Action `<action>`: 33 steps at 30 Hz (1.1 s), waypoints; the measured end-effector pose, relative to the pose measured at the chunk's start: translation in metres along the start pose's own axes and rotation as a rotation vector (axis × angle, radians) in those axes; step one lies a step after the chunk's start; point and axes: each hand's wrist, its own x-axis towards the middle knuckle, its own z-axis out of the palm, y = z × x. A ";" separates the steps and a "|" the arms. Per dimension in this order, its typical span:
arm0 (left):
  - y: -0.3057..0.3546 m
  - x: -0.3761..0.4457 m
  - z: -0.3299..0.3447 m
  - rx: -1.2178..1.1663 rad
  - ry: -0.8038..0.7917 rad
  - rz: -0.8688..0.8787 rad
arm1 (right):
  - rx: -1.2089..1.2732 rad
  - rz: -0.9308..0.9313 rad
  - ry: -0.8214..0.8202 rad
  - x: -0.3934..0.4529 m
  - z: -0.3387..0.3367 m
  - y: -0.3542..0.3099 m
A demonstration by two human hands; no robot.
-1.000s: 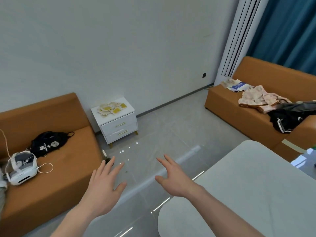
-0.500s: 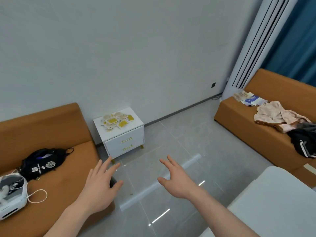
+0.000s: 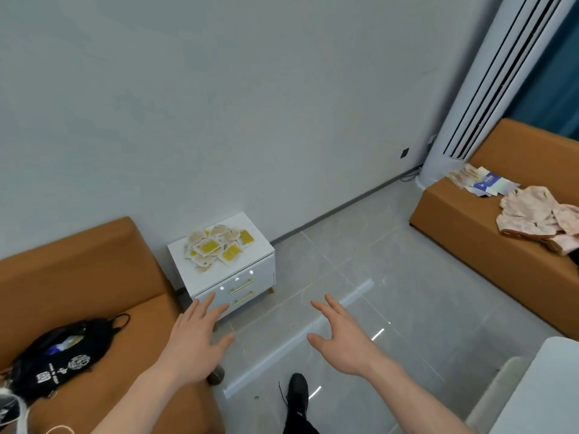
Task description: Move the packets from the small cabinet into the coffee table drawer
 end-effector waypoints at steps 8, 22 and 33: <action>-0.031 0.134 -0.031 -0.040 -0.010 -0.154 | -0.022 -0.038 -0.080 0.165 -0.049 -0.022; -0.140 0.299 -0.070 -0.129 -0.069 -0.366 | -0.137 -0.024 -0.228 0.408 -0.050 -0.083; -0.258 0.507 -0.060 -0.272 -0.292 -0.477 | -0.025 0.201 -0.216 0.608 0.016 -0.119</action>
